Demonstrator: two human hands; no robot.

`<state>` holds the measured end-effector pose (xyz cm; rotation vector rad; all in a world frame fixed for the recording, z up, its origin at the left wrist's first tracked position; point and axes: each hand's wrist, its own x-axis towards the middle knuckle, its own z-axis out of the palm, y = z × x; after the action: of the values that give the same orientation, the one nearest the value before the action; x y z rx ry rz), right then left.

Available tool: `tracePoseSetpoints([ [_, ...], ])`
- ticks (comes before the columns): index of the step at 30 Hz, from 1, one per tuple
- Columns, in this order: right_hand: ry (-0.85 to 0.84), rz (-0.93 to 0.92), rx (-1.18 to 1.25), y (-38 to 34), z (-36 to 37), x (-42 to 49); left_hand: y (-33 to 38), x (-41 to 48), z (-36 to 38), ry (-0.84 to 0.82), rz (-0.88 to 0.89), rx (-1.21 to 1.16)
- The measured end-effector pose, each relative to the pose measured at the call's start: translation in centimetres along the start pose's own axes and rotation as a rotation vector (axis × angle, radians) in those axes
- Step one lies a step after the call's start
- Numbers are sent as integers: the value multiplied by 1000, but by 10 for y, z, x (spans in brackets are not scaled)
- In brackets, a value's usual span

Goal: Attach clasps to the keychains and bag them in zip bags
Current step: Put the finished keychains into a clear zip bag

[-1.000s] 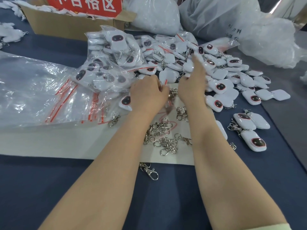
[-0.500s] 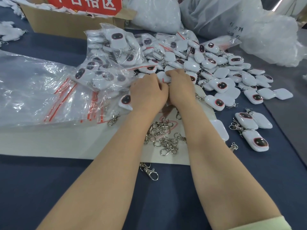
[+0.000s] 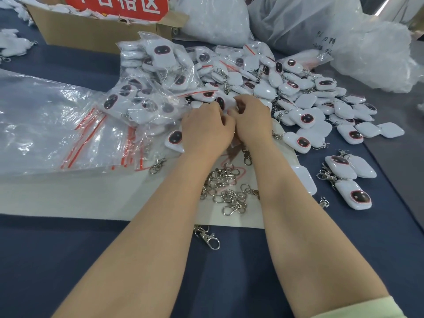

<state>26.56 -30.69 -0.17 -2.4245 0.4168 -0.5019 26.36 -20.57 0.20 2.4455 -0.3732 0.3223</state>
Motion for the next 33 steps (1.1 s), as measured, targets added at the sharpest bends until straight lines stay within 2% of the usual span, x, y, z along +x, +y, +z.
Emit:
tracePoseSetpoints([
  [3,118,35,164,0,-1,2,0,0,1,-2,4,-1],
  [5,202,158,498,-2,-4,3,-1,-1,1,-5,11,-1],
  [8,144,299,1152,-7,-10,3,-1,-1,1,-3,12,-5],
  [10,70,304,1314,-8,-11,3,0,0,2,-4,10,-2],
  [13,-1,272,1297,-8,-9,2,-1,0,2,-3,10,-3],
  [18,-13,359,1387,-8,-13,2,-2,-1,3,-2,12,-17],
  [25,-34,238,1166,-8,-11,-2,0,-2,3,7,25,-15],
  [33,-16,306,1244,-12,-12,-2,0,-1,4,22,24,2],
])
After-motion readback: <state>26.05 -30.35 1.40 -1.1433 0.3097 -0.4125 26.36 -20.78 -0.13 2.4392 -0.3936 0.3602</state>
